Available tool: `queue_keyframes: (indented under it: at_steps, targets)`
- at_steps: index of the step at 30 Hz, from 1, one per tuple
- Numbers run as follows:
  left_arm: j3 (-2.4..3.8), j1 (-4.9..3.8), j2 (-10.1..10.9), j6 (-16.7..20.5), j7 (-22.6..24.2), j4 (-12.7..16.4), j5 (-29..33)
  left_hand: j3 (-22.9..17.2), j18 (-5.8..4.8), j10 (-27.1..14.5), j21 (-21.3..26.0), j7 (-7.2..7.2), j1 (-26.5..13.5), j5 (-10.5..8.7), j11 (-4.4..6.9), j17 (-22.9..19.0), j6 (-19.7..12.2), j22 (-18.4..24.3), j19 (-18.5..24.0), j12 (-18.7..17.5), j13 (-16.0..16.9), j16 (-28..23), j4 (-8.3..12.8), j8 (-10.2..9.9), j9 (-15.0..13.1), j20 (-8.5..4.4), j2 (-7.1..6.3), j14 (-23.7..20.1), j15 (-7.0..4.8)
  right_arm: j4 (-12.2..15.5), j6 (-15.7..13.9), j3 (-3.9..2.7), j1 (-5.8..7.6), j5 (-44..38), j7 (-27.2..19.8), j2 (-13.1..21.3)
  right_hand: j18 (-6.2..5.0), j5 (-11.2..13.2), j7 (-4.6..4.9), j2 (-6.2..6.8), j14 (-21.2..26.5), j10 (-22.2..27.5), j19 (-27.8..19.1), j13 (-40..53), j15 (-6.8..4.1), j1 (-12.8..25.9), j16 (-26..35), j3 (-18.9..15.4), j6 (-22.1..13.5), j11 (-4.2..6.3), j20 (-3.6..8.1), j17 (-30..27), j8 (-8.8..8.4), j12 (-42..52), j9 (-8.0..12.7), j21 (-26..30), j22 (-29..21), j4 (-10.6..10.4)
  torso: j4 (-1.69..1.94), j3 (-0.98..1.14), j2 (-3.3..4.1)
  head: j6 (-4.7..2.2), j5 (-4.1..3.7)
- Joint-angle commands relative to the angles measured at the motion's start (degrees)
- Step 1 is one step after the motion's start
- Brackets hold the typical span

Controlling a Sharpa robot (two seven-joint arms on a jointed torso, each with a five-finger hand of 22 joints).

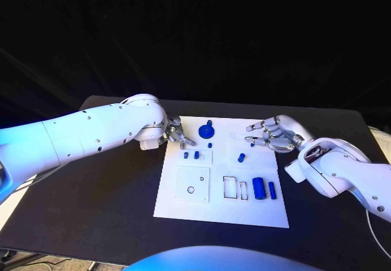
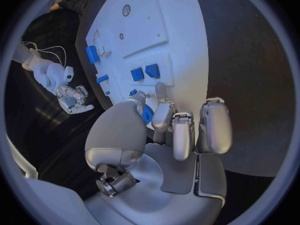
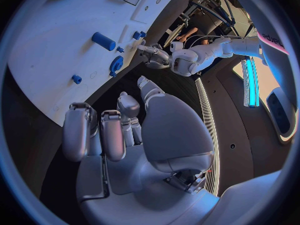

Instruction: Assemble the parts on the task board

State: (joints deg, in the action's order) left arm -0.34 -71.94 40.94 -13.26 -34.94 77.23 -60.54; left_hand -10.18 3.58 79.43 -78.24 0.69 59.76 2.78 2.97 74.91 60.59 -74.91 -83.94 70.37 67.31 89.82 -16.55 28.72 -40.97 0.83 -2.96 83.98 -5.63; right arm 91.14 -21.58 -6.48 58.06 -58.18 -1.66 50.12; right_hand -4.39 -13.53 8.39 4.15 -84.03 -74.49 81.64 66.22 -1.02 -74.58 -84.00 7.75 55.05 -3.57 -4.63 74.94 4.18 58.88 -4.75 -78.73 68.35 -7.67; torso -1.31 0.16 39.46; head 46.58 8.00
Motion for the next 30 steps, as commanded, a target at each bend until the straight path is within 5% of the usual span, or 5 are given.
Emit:
queue_keyframes:
  at_steps: [1,8,22,24,30]
  targets:
    - [0.13,-0.02,0.5,1.4,1.1,0.9,1.1,0.1,-0.37,0.2,0.3,0.03,0.0,-0.05,0.03,15.1,0.0,-5.1,-0.5,-0.4,-0.2,0.2,0.2,0.2,-0.1,-0.38,-0.2,6.0,-0.3,0.0,0.8,0.01,-0.07,-0.2,-0.2,-0.1,0.14,-0.2,0.03,-0.52,-3.8,0.2,-0.2,0.0,-0.2,0.0,0.2,-0.3,0.5,0.31,0.01,5.3,0.14,0.0,0.0,0.4,0.0,-0.2,0.0,0.0,0.0,-0.1,0.04]
    - [0.31,-0.04,2.7,4.2,3.3,3.5,1.2,-1.9,-0.03,-1.4,1.8,0.78,3.0,-0.02,-0.48,15.1,-2.5,-3.9,0.2,-2.8,-2.6,0.2,1.1,-1.0,0.4,-0.29,-1.2,6.0,-0.06,-0.1,0.9,0.04,-0.14,-0.2,-0.2,-0.1,0.14,-0.2,0.03,-0.52,-3.8,0.2,-0.2,0.0,-0.2,0.0,0.2,-0.3,0.5,0.31,0.01,5.3,0.14,0.0,0.0,0.4,0.0,-0.2,-0.1,-0.04,0.05,-0.34,-0.09]
    - [0.35,0.02,7.9,9.5,6.5,11.6,-0.8,-9.9,-0.07,-6.3,2.4,6.08,7.5,-0.07,-4.91,15.1,-12.8,-3.8,0.2,-10.1,-10.5,0.2,1.1,-11.9,9.8,2.63,-5.73,6.0,3.54,0.1,0.8,0.09,-0.22,-0.2,-0.1,0.3,0.14,-0.2,0.03,-0.52,-3.8,0.2,-0.2,0.0,-0.2,0.0,0.2,-0.3,0.5,0.31,0.01,5.3,0.14,0.0,0.0,0.4,0.0,-0.2,0.02,0.0,0.04,-0.53,-0.25]
    - [0.3,0.05,8.6,9.8,6.0,12.6,-1.4,-7.8,-0.14,-6.0,2.0,6.17,4.9,0.01,-5.06,15.1,-12.4,-4.1,0.0,-9.7,-10.3,0.2,0.0,-12.1,10.4,2.83,-7.02,6.0,3.65,0.1,0.7,0.09,-0.22,-0.2,-0.1,0.4,0.14,-0.2,0.02,-0.55,-3.8,0.2,-0.3,0.0,-0.2,0.0,0.2,-0.4,0.5,0.31,0.01,5.3,0.13,0.1,0.0,0.4,0.0,-0.2,-0.01,-0.02,0.03,-0.56,-0.22]
    - [-0.14,0.41,10.1,9.8,3.3,14.6,-3.3,-1.8,-0.35,-4.9,0.5,4.77,-0.8,-0.05,-3.94,15.1,-7.1,-5.4,-0.8,-8.3,-9.3,0.2,-0.1,-9.8,11.3,2.61,-5.1,6.0,2.89,0.2,0.7,0.09,-0.22,-0.2,0.0,0.5,0.13,-0.3,0.02,-0.6,-3.8,0.2,-0.3,0.0,-0.2,0.1,0.2,-0.4,0.5,0.32,0.01,5.3,0.11,0.2,0.0,0.4,-0.1,-0.3,0.09,0.05,-0.05,-0.69,0.0]
